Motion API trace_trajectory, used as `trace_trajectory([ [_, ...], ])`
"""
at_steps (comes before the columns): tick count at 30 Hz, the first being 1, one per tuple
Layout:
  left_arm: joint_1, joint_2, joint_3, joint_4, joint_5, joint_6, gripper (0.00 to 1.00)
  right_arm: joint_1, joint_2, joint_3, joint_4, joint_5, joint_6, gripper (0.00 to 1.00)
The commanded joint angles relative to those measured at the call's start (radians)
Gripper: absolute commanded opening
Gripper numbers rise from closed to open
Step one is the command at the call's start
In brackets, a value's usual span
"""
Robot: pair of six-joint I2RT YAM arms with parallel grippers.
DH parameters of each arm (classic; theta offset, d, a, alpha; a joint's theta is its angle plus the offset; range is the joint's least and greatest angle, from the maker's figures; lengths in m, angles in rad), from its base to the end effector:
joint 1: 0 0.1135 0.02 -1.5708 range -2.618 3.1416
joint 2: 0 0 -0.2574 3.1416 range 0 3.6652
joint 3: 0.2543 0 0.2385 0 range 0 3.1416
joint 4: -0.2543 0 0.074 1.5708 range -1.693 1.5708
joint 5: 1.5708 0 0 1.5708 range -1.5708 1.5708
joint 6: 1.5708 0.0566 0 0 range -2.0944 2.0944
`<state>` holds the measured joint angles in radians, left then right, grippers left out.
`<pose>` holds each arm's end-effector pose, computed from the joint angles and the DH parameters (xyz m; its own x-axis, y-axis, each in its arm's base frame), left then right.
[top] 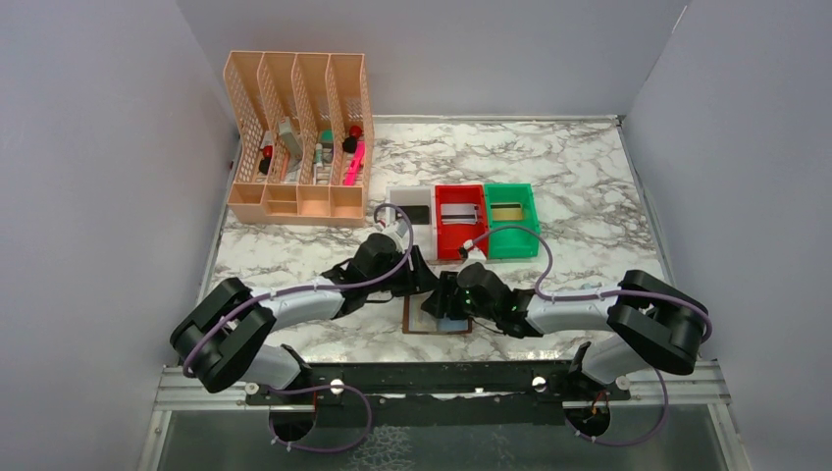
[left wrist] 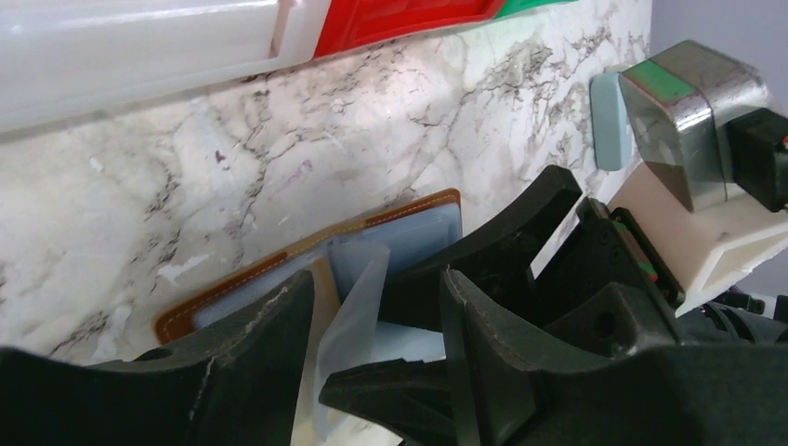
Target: Take the credit cards out of the card holder
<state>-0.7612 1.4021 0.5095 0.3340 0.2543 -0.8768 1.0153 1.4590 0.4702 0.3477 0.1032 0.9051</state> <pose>0.1911 -0.2017 0.1569 -0.8773 -0.1917 -0.4399 0.2308 0.6351 -0.7371 0.1488 0.2286 0.1315 -0.8252 0.1539 -0.5434 -0.2470 0.7669 0.5923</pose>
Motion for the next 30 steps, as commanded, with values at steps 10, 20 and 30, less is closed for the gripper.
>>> trace_trajectory([
  [10, -0.024, -0.141, 0.01, -0.249, -0.165, 0.044, 0.55, -0.001, 0.027, -0.027, -0.045, -0.015, 0.006, 0.54],
  [20, -0.025, -0.085, 0.02, -0.221, -0.108, 0.063, 0.16, -0.002, 0.03, -0.022, -0.047, -0.02, 0.003, 0.54],
  [30, -0.072, 0.014, 0.067, -0.22, -0.016, 0.126, 0.0, -0.001, 0.021, -0.024, -0.034, -0.029, 0.0, 0.54],
])
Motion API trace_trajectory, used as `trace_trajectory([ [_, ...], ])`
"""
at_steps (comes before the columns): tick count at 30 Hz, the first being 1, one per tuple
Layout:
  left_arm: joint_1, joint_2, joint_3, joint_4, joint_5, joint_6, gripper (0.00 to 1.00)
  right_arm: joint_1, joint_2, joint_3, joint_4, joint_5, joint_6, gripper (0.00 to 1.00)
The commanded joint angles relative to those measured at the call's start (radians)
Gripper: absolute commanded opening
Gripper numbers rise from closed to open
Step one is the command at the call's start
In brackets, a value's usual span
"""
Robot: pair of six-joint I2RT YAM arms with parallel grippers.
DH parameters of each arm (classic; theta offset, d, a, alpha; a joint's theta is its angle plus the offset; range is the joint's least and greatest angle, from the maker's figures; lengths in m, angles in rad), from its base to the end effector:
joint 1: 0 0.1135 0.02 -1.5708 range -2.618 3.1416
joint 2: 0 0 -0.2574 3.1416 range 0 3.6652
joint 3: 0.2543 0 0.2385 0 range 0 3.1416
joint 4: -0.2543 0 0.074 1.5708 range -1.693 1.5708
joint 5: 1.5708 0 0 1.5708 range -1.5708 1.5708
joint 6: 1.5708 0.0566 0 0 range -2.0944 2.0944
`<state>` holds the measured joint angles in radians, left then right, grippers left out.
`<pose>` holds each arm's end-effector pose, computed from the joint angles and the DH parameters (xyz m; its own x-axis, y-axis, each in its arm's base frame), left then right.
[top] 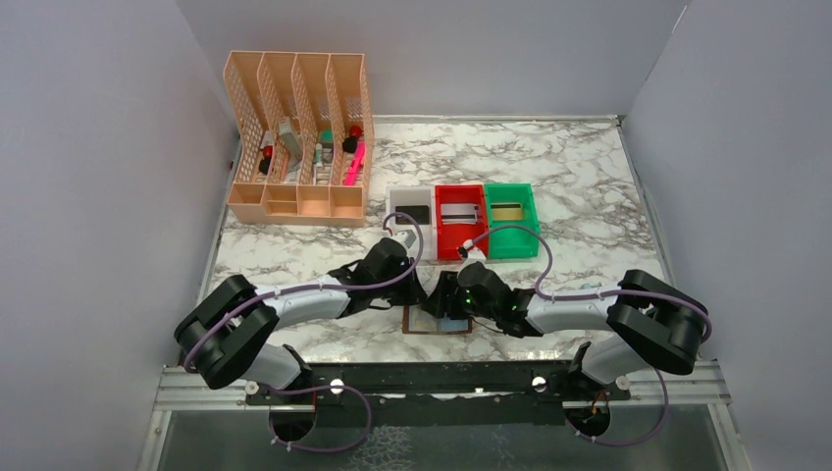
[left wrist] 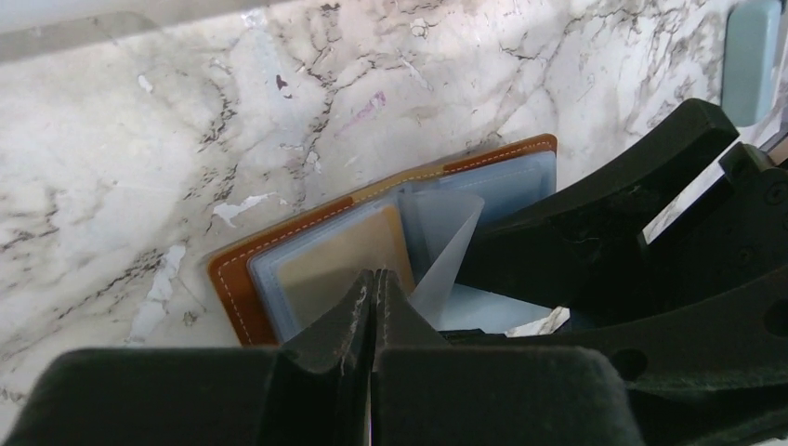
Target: Take the credit cards out of the card holder
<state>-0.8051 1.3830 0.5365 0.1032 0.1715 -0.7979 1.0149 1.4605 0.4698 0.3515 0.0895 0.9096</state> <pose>0.1769 -0.1980 0.1454 -0.8983 -0.0834 -0.4314 0.2210 0.7628 -0.6077 0.1484 0.2292 0.1314 -0.8312 0.1518 -0.5349 -0.2478 0.7601 0.6007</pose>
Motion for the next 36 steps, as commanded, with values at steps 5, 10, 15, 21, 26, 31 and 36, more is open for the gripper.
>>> trace_trajectory([
  [5, -0.042, 0.06, 0.047, 0.033, 0.103, 0.054, 0.0, -0.001, -0.011, -0.029, -0.025, -0.026, -0.015, 0.61],
  [10, -0.042, 0.065, 0.054, 0.041, 0.125, 0.057, 0.0, -0.001, -0.059, -0.033, -0.036, -0.025, -0.024, 0.64],
  [15, -0.043, 0.066, 0.064, 0.05, 0.171, 0.066, 0.0, -0.001, -0.137, -0.039, -0.069, -0.01, -0.025, 0.73],
  [21, -0.049, 0.074, 0.073, 0.088, 0.246, 0.078, 0.0, -0.002, -0.232, -0.039, -0.138, 0.027, -0.037, 0.78],
  [26, -0.068, 0.104, 0.086, 0.137, 0.29, 0.067, 0.0, -0.001, -0.346, -0.049, -0.254, 0.109, -0.006, 0.79],
  [31, -0.091, 0.169, 0.125, 0.156, 0.309, 0.061, 0.0, -0.001, -0.521, -0.09, -0.372, 0.248, 0.052, 0.77],
  [36, -0.116, 0.248, 0.161, 0.161, 0.305, 0.06, 0.01, -0.001, -0.65, -0.136, -0.404, 0.288, 0.071, 0.62],
])
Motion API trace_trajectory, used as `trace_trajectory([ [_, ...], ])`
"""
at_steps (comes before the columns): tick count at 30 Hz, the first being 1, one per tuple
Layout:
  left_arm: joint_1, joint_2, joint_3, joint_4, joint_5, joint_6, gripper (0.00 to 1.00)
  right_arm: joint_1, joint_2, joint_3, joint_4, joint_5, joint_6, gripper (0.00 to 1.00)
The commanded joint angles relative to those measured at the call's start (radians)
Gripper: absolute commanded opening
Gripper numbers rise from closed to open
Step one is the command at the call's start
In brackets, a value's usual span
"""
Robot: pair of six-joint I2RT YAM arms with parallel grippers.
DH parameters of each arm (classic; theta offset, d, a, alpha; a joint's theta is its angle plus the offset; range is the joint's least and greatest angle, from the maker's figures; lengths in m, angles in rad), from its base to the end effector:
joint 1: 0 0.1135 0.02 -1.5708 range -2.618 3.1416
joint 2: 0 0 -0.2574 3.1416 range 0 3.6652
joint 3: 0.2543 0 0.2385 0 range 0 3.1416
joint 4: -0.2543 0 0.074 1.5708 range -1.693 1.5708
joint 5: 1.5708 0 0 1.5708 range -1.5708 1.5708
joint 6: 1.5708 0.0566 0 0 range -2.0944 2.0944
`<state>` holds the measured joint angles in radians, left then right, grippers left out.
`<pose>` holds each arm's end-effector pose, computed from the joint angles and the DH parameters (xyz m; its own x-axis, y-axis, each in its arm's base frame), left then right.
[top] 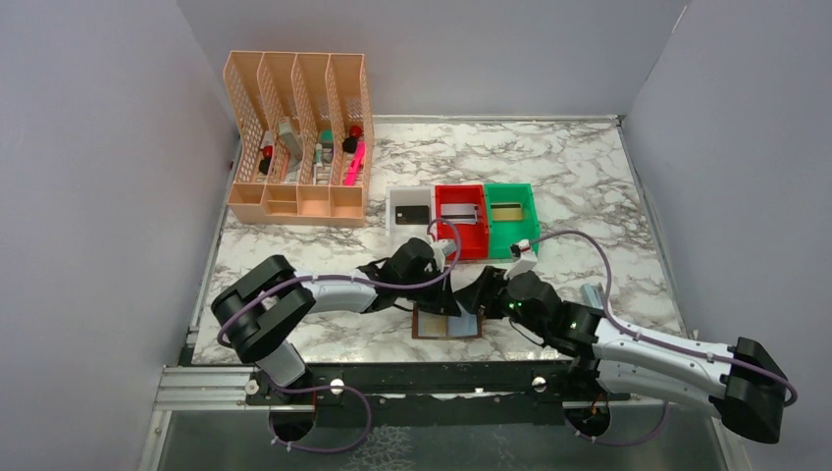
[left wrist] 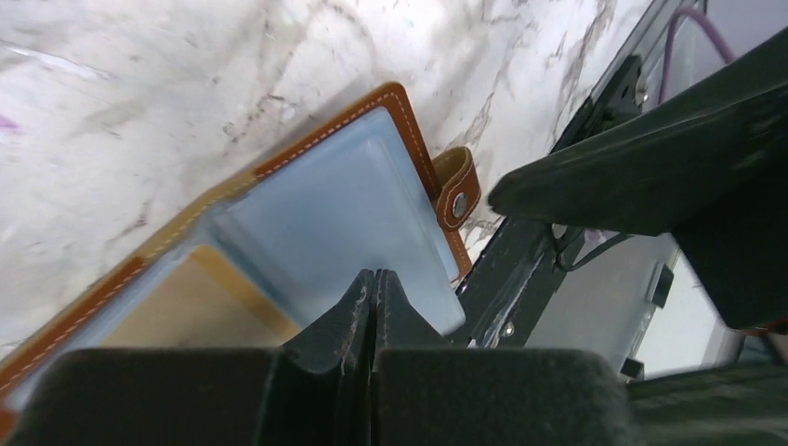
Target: Take the credit cards out of the card holder
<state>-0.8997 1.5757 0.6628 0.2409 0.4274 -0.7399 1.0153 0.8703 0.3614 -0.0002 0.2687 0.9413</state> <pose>0.1732 -0.2559 0.1468 -0.9024 0.1498 -0.4040 0.4143 0.5590 -0.7182 0.1167 0.1596 0.1876 -0.7146 0.3264 -0.6187 -0.2025 0.7500 0.6296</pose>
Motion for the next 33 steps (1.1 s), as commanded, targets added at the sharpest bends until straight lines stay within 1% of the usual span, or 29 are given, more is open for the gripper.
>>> trace_trajectory([
  [1, -0.022, 0.07, 0.04, 0.019, 0.043, 0.001, 0.01, -0.002, -0.069, -0.028, -0.059, 0.109, 0.044, 0.6],
  [3, -0.024, 0.097, 0.048, 0.002, 0.03, 0.001, 0.01, -0.002, -0.07, -0.024, -0.073, 0.103, 0.049, 0.57],
  [5, -0.024, 0.085, 0.046, -0.019, -0.01, 0.003, 0.01, -0.002, -0.056, -0.015, -0.081, 0.097, 0.048, 0.55],
  [9, -0.025, 0.01, 0.062, -0.103, -0.096, 0.035, 0.05, -0.001, -0.019, 0.007, -0.079, 0.078, 0.041, 0.53],
  [12, -0.024, -0.047, 0.075, -0.167, -0.172, 0.052, 0.09, -0.002, -0.009, 0.015, -0.036, 0.045, 0.009, 0.53],
  [19, -0.014, -0.179, 0.054, -0.271, -0.372, 0.036, 0.14, -0.001, 0.05, 0.054, 0.022, -0.054, -0.058, 0.48],
  [23, 0.012, -0.249, 0.035, -0.327, -0.463, 0.015, 0.15, -0.001, 0.113, 0.086, 0.044, -0.105, -0.128, 0.48],
  [25, 0.027, -0.295, 0.019, -0.364, -0.524, -0.002, 0.15, -0.001, 0.165, 0.12, 0.028, -0.124, -0.155, 0.49],
  [28, 0.082, -0.37, -0.023, -0.418, -0.589, -0.025, 0.16, 0.008, 0.263, 0.188, -0.028, -0.12, -0.175, 0.54],
  [30, 0.144, -0.425, -0.062, -0.438, -0.575, -0.033, 0.21, 0.023, 0.34, 0.251, -0.092, -0.087, -0.179, 0.59],
  [33, 0.238, -0.521, -0.13, -0.451, -0.538, -0.045, 0.39, 0.081, 0.457, 0.356, -0.222, 0.026, -0.158, 0.65],
])
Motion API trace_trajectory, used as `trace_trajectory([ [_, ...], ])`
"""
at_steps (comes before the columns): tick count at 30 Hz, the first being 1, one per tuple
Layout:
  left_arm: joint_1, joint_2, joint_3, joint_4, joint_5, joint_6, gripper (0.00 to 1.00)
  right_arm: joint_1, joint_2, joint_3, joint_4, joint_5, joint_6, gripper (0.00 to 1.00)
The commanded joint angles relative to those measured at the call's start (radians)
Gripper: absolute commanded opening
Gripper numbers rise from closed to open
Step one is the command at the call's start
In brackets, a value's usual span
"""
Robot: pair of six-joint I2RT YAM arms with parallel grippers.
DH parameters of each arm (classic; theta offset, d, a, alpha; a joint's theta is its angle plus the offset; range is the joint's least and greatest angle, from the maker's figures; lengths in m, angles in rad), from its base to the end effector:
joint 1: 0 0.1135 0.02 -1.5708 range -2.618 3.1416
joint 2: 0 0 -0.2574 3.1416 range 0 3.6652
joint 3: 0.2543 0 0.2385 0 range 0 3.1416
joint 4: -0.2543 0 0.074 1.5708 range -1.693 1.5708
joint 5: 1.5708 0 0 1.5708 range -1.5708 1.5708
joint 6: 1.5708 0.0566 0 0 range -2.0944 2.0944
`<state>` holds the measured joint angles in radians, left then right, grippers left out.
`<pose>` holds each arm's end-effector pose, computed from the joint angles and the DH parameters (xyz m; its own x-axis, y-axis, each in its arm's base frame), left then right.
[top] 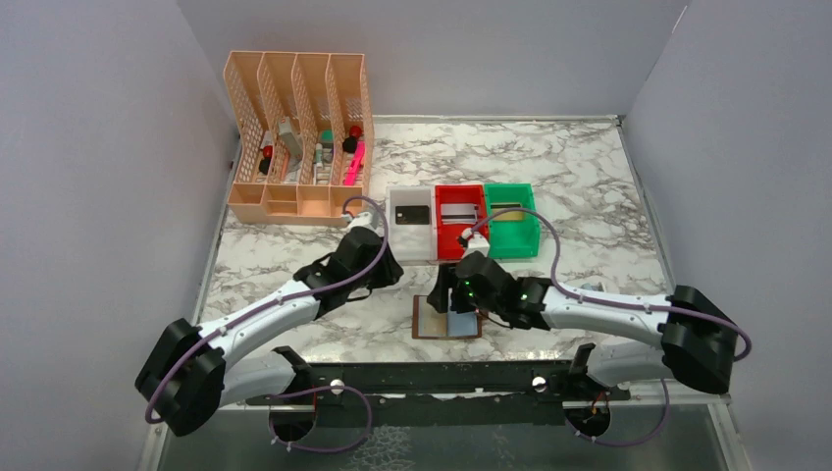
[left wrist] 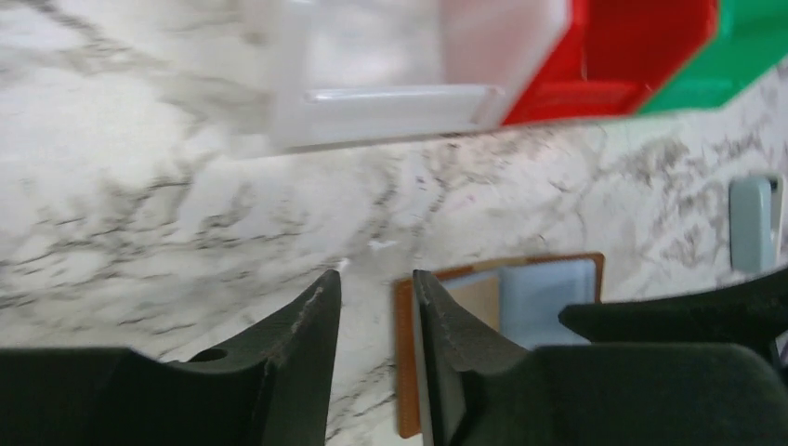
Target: Take the credit cards out of the card holder
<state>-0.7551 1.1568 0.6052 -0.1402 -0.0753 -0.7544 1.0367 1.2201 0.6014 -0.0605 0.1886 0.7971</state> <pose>0.1813 -0.1648 0.1961 -0.7777 -0.2059 -0.5940 0.1491 0.8575 -0.4924 0.1391 0.2143 0.1888 -0.7751 0.0697 -0.6280 -0.3101 0.8239 0.4743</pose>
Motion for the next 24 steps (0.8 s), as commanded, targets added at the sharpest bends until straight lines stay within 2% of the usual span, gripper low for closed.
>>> trace_trajectory([
  [1, 0.113, -0.138, -0.092, -0.07, -0.031, -0.036, 0.43, 0.081, 0.144, 0.152, -0.198, 0.146, -0.008, 0.67],
  [4, 0.141, -0.233, -0.15, -0.059, -0.029, -0.049, 0.53, 0.129, 0.248, 0.247, -0.312, 0.232, 0.035, 0.71],
  [6, 0.147, -0.282, -0.173, -0.05, -0.025, -0.058, 0.56, 0.147, 0.306, 0.294, -0.372, 0.271, 0.072, 0.73],
  [10, 0.152, -0.319, -0.191, -0.043, -0.009, -0.065, 0.57, 0.154, 0.396, 0.355, -0.446, 0.299, 0.117, 0.75],
  [15, 0.154, -0.301, -0.196, -0.024, 0.02, -0.066, 0.57, 0.154, 0.46, 0.376, -0.449, 0.279, 0.132, 0.76],
  [24, 0.154, -0.275, -0.191, 0.002, 0.049, -0.062, 0.57, 0.175, 0.468, 0.395, -0.456, 0.262, 0.155, 0.76],
])
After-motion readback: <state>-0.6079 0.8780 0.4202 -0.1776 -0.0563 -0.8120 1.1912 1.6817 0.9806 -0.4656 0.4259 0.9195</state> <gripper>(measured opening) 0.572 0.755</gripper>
